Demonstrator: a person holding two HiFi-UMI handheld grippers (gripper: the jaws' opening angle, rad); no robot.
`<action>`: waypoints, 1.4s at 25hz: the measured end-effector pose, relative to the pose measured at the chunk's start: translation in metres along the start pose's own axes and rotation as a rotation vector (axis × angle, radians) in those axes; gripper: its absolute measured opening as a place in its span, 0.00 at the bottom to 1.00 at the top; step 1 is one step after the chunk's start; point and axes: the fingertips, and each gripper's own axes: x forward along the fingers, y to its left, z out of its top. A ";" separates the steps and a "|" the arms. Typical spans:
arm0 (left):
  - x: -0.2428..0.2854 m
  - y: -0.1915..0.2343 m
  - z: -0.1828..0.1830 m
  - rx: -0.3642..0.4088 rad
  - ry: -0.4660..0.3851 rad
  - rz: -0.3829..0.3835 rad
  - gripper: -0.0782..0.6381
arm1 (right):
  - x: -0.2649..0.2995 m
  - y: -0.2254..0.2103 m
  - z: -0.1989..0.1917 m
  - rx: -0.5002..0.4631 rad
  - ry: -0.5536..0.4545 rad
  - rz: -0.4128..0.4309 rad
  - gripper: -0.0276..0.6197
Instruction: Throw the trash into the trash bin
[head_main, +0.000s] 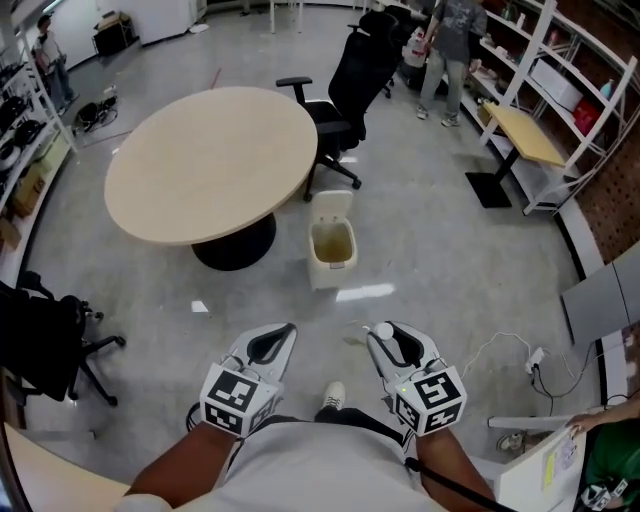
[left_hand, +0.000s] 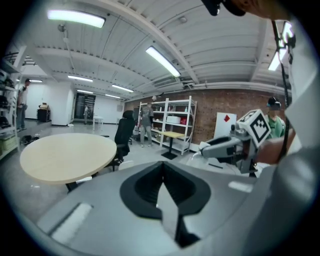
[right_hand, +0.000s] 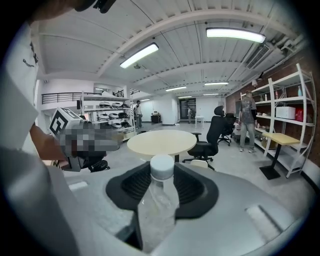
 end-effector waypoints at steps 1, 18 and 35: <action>0.011 0.000 0.002 -0.007 0.005 0.004 0.12 | 0.003 -0.011 0.002 -0.003 -0.004 0.004 0.26; 0.092 0.020 0.020 -0.019 0.089 0.106 0.12 | 0.049 -0.102 -0.002 0.028 0.013 0.088 0.26; 0.179 0.116 0.053 -0.015 0.095 0.006 0.12 | 0.154 -0.157 0.043 -0.011 0.072 0.019 0.26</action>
